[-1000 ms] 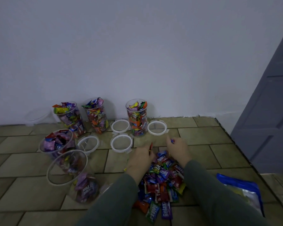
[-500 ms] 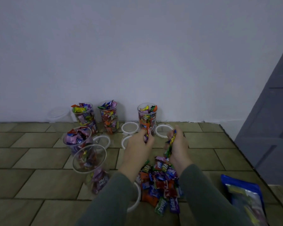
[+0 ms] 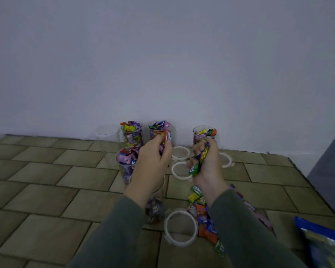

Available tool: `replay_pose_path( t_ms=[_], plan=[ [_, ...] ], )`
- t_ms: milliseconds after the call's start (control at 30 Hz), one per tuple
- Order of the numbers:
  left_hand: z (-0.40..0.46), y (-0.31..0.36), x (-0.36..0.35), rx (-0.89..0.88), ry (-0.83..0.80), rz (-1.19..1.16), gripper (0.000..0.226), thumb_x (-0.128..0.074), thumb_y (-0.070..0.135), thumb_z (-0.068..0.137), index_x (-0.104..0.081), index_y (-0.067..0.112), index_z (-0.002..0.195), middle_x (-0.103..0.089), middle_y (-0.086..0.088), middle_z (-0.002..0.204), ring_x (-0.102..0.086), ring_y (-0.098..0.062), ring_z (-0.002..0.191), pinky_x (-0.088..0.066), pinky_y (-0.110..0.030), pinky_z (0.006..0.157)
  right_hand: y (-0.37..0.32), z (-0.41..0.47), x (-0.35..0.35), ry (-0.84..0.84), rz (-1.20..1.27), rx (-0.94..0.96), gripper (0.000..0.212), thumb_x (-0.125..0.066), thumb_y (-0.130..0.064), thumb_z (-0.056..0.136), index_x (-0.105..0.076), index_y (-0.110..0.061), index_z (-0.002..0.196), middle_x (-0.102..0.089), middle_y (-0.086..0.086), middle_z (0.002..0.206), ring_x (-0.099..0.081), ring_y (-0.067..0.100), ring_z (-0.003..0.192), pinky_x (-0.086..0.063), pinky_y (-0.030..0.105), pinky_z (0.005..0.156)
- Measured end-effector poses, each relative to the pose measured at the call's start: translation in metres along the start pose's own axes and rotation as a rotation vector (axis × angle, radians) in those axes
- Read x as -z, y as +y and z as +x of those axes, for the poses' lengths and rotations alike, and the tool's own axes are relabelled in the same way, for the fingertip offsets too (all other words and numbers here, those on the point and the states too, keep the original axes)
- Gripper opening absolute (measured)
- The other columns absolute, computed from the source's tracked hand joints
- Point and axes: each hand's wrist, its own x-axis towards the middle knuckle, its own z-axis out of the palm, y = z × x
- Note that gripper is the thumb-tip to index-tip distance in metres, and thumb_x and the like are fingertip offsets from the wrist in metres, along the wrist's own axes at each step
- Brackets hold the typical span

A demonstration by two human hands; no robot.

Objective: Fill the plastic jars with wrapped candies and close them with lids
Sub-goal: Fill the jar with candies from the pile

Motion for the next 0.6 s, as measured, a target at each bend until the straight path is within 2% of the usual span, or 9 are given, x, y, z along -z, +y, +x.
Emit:
replay_pose_path(
  t_ms=[133, 200, 300, 433, 500, 600],
  plan=[
    [-0.008, -0.027, 0.022, -0.008, 0.017, 0.01, 0.037, -0.048, 0.02, 0.099, -0.033, 0.02, 0.065, -0.033, 0.006, 0.054, -0.038, -0.008, 0.053, -0.028, -0.019, 0.051, 0.03, -0.008, -0.031, 0.038, 0.009, 0.012, 0.048, -0.044, -0.035, 0.097, -0.038, -0.02, 0.052, -0.036, -0.007, 0.048, -0.029, 0.01, 0.038, -0.023, 0.02, 0.037],
    [-0.012, -0.039, 0.029, -0.017, 0.006, -0.019, 0.034, -0.047, 0.023, 0.099, -0.037, 0.014, 0.067, -0.035, 0.006, 0.056, -0.037, -0.009, 0.054, -0.027, -0.02, 0.052, 0.045, -0.01, -0.041, 0.089, 0.013, 0.046, 0.044, -0.044, -0.034, 0.097, -0.039, -0.019, 0.055, -0.037, -0.006, 0.049, -0.032, 0.01, 0.039, -0.026, 0.022, 0.037],
    [-0.016, -0.05, 0.036, 0.013, -0.021, -0.114, 0.033, -0.047, 0.021, 0.101, -0.043, 0.004, 0.073, -0.04, 0.0, 0.059, -0.038, -0.011, 0.055, -0.028, -0.019, 0.051, 0.061, -0.011, -0.05, 0.182, 0.006, 0.096, 0.04, -0.048, -0.035, 0.095, -0.043, -0.019, 0.058, -0.042, -0.003, 0.056, -0.039, 0.012, 0.048, -0.029, 0.026, 0.046],
    [-0.019, -0.061, 0.036, -0.008, -0.035, -0.178, 0.046, -0.039, 0.043, 0.096, -0.052, 0.001, 0.082, -0.052, -0.014, 0.069, -0.048, -0.021, 0.064, -0.035, -0.03, 0.055, 0.069, -0.014, -0.054, 0.264, 0.023, 0.176, 0.04, -0.049, -0.032, 0.095, -0.043, -0.018, 0.058, -0.044, -0.005, 0.052, -0.04, 0.013, 0.051, -0.03, 0.029, 0.051],
    [-0.021, -0.069, 0.034, -0.01, -0.059, -0.187, 0.045, -0.038, 0.046, 0.095, -0.054, 0.005, 0.085, -0.055, -0.011, 0.072, -0.051, -0.019, 0.066, -0.039, -0.034, 0.059, 0.072, -0.014, -0.054, 0.307, -0.007, 0.216, 0.037, -0.05, -0.032, 0.094, -0.045, -0.017, 0.061, -0.046, -0.005, 0.053, -0.043, 0.013, 0.051, -0.033, 0.028, 0.05],
    [-0.023, -0.076, 0.034, -0.038, -0.064, -0.212, 0.038, -0.04, 0.043, 0.096, -0.049, 0.012, 0.077, -0.049, -0.003, 0.068, -0.046, -0.014, 0.063, -0.034, -0.028, 0.055, 0.077, -0.014, -0.054, 0.328, -0.095, 0.274, 0.034, -0.05, -0.034, 0.094, -0.046, -0.015, 0.066, -0.046, -0.001, 0.06, -0.044, 0.015, 0.055, -0.035, 0.03, 0.052]
  ],
)
